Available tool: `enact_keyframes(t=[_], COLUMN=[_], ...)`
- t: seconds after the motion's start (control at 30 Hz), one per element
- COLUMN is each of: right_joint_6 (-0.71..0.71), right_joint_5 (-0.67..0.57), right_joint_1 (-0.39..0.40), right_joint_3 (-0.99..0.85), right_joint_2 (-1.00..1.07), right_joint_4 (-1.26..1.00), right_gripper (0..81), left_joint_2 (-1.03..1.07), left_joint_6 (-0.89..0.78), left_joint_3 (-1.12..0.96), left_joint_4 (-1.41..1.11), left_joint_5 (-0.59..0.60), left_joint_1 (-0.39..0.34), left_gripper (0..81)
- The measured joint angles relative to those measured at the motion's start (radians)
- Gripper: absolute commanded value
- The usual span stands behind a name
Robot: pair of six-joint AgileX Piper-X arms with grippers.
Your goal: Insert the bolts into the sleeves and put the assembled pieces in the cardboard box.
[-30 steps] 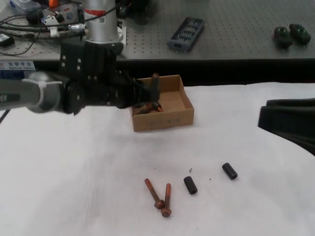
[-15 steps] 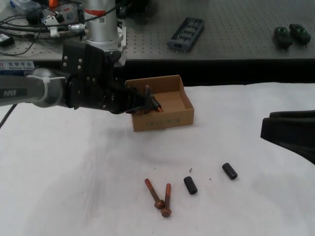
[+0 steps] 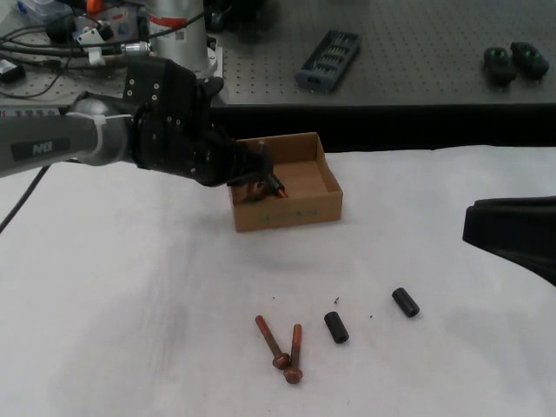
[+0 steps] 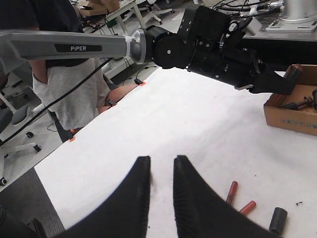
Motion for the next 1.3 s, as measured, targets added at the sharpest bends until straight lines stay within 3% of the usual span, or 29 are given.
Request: enact_keyframes(t=[0.23,0.3,0.37,0.43,0.57,0.93,1.13,1.3], right_joint_6=[-0.011,-0.011,-0.015,-0.015,-0.015,-0.015,-0.015,0.057], right_joint_5=[0.000,0.000,0.000,0.000,0.000,0.000,0.064,0.093], right_joint_1=[0.000,0.000,0.000,0.000,0.000,0.000,0.000,0.000], right_joint_3=[0.000,0.000,0.000,0.000,0.000,0.000,0.000,0.000], right_joint_2=[0.000,0.000,0.000,0.000,0.000,0.000,0.000,0.119], right_joint_4=[0.000,0.000,0.000,0.001,0.003,0.005,0.010,0.061], right_gripper=[13.3,13.3,13.3,13.3,13.3,13.3,13.3,13.3], left_joint_2=[0.020,0.020,0.020,0.020,0.020,-0.023,-0.159,-0.272], left_joint_6=[0.005,0.014,0.021,0.029,0.019,-0.113,-0.027,0.060], left_joint_3=[-0.010,-0.010,-0.016,-0.020,-0.031,-0.052,-0.055,-0.057], left_joint_4=[0.074,0.084,0.089,0.091,0.087,0.128,0.318,0.500], left_joint_5=[-0.010,-0.012,-0.012,-0.009,-0.015,0.064,0.066,0.047], left_joint_1=[0.000,0.000,0.000,0.000,0.000,0.000,0.000,0.000], left_gripper=[5.9,17.5,40.0,53.9,42.4,37.0,36.5,35.4])
